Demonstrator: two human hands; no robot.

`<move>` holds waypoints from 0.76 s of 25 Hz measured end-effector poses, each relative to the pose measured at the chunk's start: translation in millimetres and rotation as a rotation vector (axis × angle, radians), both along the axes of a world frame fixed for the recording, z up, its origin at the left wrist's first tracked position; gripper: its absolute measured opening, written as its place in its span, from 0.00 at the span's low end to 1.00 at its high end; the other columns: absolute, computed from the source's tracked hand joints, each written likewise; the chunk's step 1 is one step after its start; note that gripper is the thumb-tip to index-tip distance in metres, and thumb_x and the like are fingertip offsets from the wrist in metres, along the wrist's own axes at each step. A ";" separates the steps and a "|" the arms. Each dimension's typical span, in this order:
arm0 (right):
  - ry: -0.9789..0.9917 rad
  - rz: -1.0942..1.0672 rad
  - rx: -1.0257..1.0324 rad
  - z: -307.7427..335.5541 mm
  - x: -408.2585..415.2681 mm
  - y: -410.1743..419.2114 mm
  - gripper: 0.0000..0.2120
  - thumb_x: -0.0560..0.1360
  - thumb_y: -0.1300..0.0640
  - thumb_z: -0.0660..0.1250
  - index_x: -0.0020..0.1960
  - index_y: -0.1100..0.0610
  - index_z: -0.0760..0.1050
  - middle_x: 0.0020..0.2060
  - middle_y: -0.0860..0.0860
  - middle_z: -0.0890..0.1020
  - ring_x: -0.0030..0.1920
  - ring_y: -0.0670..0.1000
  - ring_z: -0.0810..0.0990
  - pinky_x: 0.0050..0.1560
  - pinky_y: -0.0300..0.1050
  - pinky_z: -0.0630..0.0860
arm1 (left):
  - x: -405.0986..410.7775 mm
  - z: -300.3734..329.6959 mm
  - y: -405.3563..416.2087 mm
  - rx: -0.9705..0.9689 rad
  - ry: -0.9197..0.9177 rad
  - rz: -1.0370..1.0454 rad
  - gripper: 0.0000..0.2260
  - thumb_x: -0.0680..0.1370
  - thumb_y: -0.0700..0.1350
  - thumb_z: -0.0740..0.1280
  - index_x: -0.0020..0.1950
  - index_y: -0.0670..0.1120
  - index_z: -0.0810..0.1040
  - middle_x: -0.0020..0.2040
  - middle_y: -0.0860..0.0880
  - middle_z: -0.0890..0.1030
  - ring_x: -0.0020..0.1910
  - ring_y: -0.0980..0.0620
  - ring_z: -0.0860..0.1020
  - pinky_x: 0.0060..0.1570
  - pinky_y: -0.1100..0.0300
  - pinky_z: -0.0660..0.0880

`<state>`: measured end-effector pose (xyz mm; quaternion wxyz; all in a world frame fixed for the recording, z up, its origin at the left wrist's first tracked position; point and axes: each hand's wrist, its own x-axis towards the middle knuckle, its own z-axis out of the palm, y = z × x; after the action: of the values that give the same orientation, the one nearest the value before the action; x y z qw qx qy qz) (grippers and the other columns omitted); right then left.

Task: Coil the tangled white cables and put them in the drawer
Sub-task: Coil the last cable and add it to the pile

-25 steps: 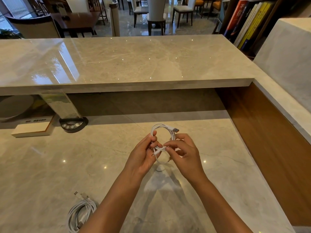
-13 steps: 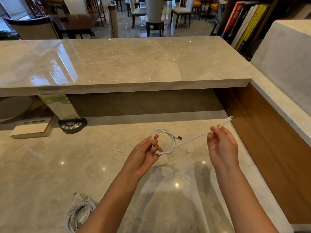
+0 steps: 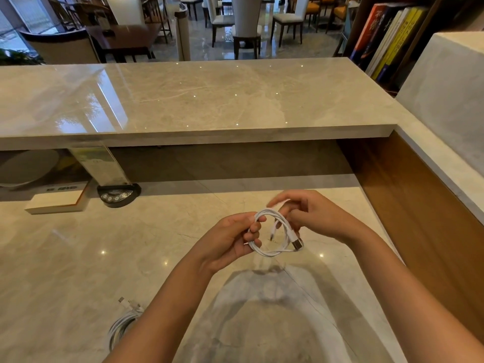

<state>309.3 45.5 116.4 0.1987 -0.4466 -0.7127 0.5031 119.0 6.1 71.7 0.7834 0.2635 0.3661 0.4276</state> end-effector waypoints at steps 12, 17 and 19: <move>0.231 -0.291 0.236 -37.5 -23.8 -4.5 0.09 0.74 0.65 0.66 0.39 0.56 0.81 0.27 0.46 0.79 0.28 0.43 0.75 0.33 0.34 0.72 | 6.2 -4.5 4.5 -0.109 -0.229 0.166 0.13 0.77 0.44 0.60 0.54 0.37 0.78 0.38 0.45 0.83 0.35 0.53 0.82 0.46 0.56 0.80; 0.306 -0.403 0.172 -40.9 -27.2 -4.6 0.09 0.74 0.64 0.66 0.43 0.53 0.81 0.33 0.51 0.82 0.29 0.43 0.77 0.33 0.34 0.73 | 12.8 -10.5 -3.2 -0.016 -0.079 0.287 0.12 0.80 0.40 0.56 0.51 0.39 0.79 0.33 0.48 0.79 0.34 0.54 0.79 0.47 0.58 0.79; 0.259 -0.371 0.174 -41.9 -26.8 -4.6 0.08 0.74 0.62 0.67 0.44 0.51 0.82 0.41 0.45 0.81 0.35 0.40 0.78 0.33 0.30 0.72 | 13.4 -12.2 -2.8 -0.008 -0.055 0.321 0.11 0.81 0.40 0.56 0.51 0.39 0.78 0.31 0.48 0.75 0.31 0.55 0.75 0.44 0.60 0.79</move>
<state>282.5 40.9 74.5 0.4152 -0.4827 -0.6278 0.4477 132.4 3.3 59.5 0.7158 0.1867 0.3834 0.5529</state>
